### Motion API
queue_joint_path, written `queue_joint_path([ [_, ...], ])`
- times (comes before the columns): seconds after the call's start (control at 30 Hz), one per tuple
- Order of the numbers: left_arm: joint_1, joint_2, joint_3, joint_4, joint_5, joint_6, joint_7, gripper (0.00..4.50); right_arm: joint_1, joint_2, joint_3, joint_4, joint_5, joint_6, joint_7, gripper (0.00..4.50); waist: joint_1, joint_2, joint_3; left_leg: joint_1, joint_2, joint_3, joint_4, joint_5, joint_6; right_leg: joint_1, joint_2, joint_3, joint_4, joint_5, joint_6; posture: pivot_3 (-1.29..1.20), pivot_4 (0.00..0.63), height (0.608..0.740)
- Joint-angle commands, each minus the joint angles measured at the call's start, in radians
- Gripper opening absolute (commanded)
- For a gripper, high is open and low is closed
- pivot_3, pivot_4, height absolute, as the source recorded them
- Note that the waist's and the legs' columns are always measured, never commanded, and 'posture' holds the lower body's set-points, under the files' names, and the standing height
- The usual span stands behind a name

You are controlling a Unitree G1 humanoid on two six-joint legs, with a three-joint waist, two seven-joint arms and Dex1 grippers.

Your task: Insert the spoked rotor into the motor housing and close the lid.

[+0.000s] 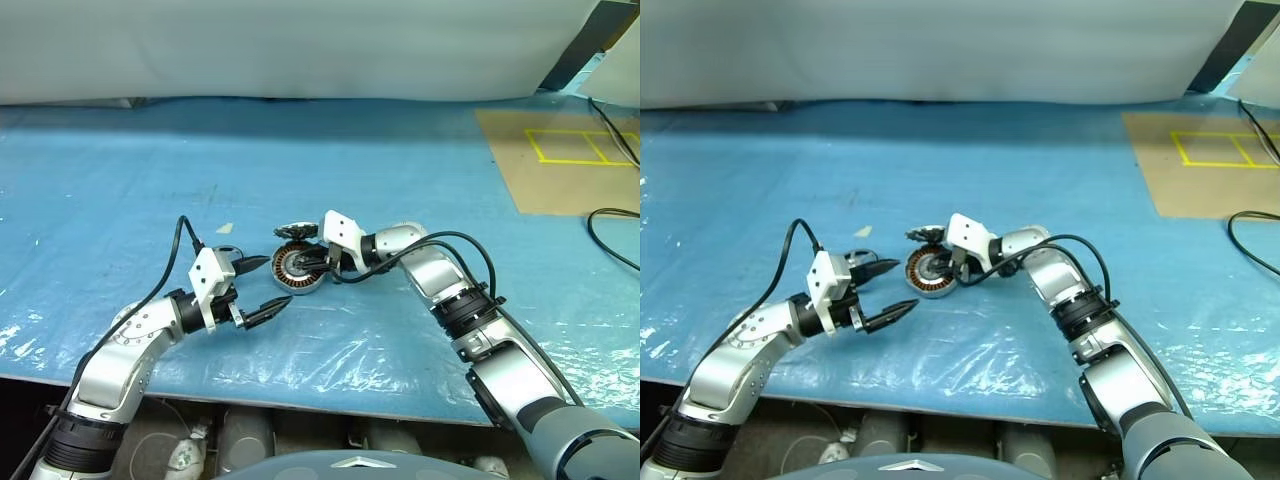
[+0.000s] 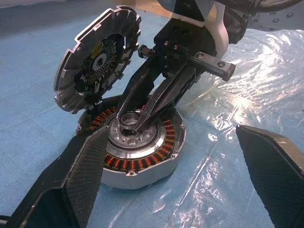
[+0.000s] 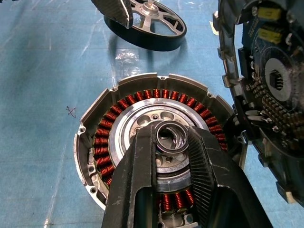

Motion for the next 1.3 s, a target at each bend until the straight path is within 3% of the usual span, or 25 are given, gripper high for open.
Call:
queue_joint_path([
  [0.03,-0.006,-0.004,0.002,-0.042,-0.006,-0.003,0.003,4.50,-0.007,0.007,0.004,-0.014,-0.009,-0.032,-0.001,0.58,0.000,0.000,0.000,0.000,0.000,0.000,0.000,0.000,0.000,0.000,0.000,0.000,0.000,0.000,0.000,0.00,0.150,0.740],
  [1.3,-0.004,-0.025,-0.002,-0.021,0.014,-0.017,0.000,4.50,-0.016,0.019,0.008,0.004,-0.038,-0.047,0.018,0.58,0.000,0.000,0.000,0.000,0.000,0.000,0.001,0.000,0.000,0.000,0.000,0.000,0.001,0.000,0.000,0.00,0.150,0.740],
])
